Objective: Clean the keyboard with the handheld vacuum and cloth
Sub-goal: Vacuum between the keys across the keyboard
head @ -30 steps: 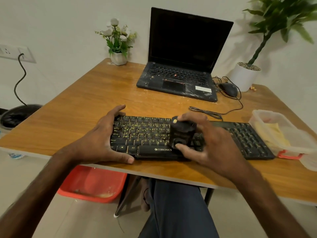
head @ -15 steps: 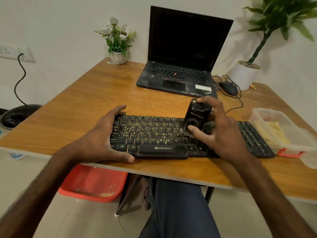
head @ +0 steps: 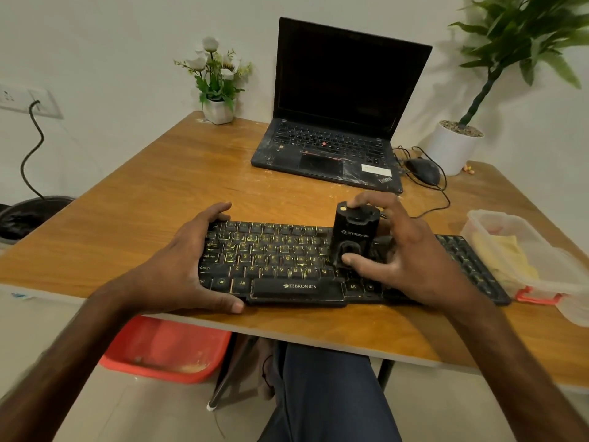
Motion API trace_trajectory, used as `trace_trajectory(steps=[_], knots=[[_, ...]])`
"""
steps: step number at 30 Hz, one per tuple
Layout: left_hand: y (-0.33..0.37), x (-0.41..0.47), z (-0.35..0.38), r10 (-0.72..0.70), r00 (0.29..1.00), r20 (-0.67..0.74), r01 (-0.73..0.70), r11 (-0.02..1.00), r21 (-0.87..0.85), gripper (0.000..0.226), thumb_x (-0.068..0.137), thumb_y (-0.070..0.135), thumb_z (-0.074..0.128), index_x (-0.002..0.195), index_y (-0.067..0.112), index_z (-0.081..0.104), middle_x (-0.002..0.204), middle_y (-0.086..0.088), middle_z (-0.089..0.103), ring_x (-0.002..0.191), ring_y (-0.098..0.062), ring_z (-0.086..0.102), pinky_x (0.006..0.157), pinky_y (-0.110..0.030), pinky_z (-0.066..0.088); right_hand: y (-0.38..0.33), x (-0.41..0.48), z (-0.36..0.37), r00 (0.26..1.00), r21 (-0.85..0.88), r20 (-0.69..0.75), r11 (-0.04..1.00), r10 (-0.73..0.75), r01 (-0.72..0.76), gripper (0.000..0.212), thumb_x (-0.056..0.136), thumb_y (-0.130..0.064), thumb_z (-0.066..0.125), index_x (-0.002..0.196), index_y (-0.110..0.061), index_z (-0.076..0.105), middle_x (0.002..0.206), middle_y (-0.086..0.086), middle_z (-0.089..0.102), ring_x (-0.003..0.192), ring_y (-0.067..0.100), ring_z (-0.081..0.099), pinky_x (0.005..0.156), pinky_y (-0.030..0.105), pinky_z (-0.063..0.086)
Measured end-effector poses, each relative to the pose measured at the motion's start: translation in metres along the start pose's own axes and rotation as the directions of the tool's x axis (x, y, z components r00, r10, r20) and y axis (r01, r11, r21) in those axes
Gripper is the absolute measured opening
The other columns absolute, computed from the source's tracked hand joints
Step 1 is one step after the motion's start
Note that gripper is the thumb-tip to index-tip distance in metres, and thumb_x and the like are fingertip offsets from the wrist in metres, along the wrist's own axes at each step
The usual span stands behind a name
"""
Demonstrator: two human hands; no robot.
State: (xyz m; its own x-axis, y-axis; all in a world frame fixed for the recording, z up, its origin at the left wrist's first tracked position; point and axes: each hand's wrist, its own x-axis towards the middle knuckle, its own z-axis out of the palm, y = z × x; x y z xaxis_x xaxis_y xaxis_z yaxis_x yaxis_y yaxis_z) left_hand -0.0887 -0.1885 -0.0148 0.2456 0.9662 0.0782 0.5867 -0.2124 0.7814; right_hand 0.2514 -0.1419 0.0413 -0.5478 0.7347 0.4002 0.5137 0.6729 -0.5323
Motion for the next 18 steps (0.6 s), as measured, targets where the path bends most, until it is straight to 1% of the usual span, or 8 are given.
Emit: trace_trajectory(steps=[2, 5, 7, 9, 12, 14, 16, 18], knots=[[0.000, 0.000, -0.001, -0.009, 1.000, 0.008, 0.009, 1.000, 0.005, 0.144, 0.034, 0.073, 0.091, 0.149, 0.059, 0.005, 0.150, 0.024, 0.027, 0.137, -0.001, 0.036, 0.116, -0.041, 0.038, -0.001, 0.000, -0.005, 0.998, 0.061, 0.057, 0.998, 0.015, -0.018, 0.066, 0.077, -0.034, 0.078, 0.129, -0.042, 0.037, 0.113, -0.012, 0.063, 0.090, 0.010, 0.071, 0.068, 0.032, 0.062], [0.000, 0.000, -0.002, -0.016, 1.000, 0.018, 0.016, 1.000, -0.001, 0.144, 0.035, 0.070, 0.093, 0.149, 0.060, 0.005, 0.149, 0.026, 0.027, 0.136, 0.000, 0.036, 0.116, -0.041, 0.039, 0.006, 0.013, 0.000, 0.999, -0.035, -0.031, 0.999, 0.028, -0.029, 0.067, 0.079, -0.036, 0.076, 0.131, -0.041, 0.034, 0.111, -0.011, 0.065, 0.084, 0.006, 0.070, 0.061, 0.033, 0.061], [0.001, -0.001, -0.002, -0.016, 1.000, 0.023, 0.016, 1.000, -0.006, 0.144, 0.035, 0.069, 0.094, 0.148, 0.061, 0.005, 0.150, 0.026, 0.027, 0.136, 0.000, 0.037, 0.115, -0.040, 0.039, 0.012, 0.022, 0.008, 0.995, -0.136, -0.096, 0.990, 0.008, -0.021, 0.068, 0.082, -0.034, 0.076, 0.134, -0.037, 0.032, 0.115, -0.002, 0.066, 0.069, -0.008, 0.064, 0.054, 0.023, 0.057], [0.001, -0.001, -0.002, -0.017, 1.000, 0.020, 0.017, 1.000, -0.020, 0.145, 0.035, 0.068, 0.095, 0.149, 0.060, 0.006, 0.150, 0.025, 0.027, 0.136, 0.000, 0.038, 0.115, -0.040, 0.040, 0.014, 0.024, 0.012, 0.996, -0.137, -0.092, 0.990, 0.002, -0.015, 0.068, 0.083, -0.031, 0.077, 0.134, -0.036, 0.032, 0.114, 0.002, 0.068, 0.063, -0.012, 0.060, 0.050, 0.015, 0.051], [0.001, -0.001, -0.002, -0.012, 1.000, 0.017, 0.012, 1.000, -0.020, 0.145, 0.035, 0.068, 0.095, 0.148, 0.061, 0.005, 0.149, 0.026, 0.028, 0.135, 0.000, 0.039, 0.115, -0.039, 0.040, 0.008, 0.021, 0.002, 1.000, -0.046, 0.018, 0.999, 0.015, -0.014, 0.068, 0.081, -0.031, 0.079, 0.131, -0.040, 0.035, 0.108, -0.004, 0.069, 0.077, 0.003, 0.070, 0.057, 0.026, 0.059], [0.001, 0.000, -0.002, -0.010, 1.000, 0.020, 0.011, 1.000, -0.013, 0.144, 0.036, 0.068, 0.094, 0.148, 0.061, 0.005, 0.148, 0.026, 0.028, 0.135, 0.001, 0.039, 0.115, -0.039, 0.040, 0.007, 0.022, -0.007, 0.996, 0.026, 0.083, 0.999, 0.037, -0.039, 0.069, 0.079, -0.027, 0.082, 0.130, -0.040, 0.038, 0.103, -0.004, 0.070, 0.080, 0.006, 0.071, 0.059, 0.025, 0.059], [0.002, 0.000, -0.002, -0.009, 1.000, 0.023, 0.009, 1.000, -0.015, 0.144, 0.036, 0.068, 0.094, 0.149, 0.060, 0.005, 0.149, 0.026, 0.029, 0.134, 0.001, 0.040, 0.115, -0.039, 0.040, 0.009, 0.028, -0.006, 0.997, 0.015, 0.058, 0.999, 0.044, -0.045, 0.071, 0.077, -0.027, 0.083, 0.131, -0.039, 0.038, 0.106, -0.003, 0.069, 0.083, 0.007, 0.072, 0.063, 0.027, 0.060], [0.002, 0.000, -0.001, -0.006, 1.000, 0.023, 0.006, 1.000, -0.013, 0.144, 0.035, 0.068, 0.094, 0.149, 0.060, 0.005, 0.150, 0.024, 0.029, 0.135, -0.001, 0.040, 0.115, -0.039, 0.040, 0.012, 0.033, 0.004, 0.999, -0.086, -0.029, 0.996, 0.024, -0.027, 0.072, 0.078, -0.029, 0.082, 0.133, -0.037, 0.035, 0.115, 0.001, 0.066, 0.086, 0.012, 0.071, 0.065, 0.034, 0.062]])
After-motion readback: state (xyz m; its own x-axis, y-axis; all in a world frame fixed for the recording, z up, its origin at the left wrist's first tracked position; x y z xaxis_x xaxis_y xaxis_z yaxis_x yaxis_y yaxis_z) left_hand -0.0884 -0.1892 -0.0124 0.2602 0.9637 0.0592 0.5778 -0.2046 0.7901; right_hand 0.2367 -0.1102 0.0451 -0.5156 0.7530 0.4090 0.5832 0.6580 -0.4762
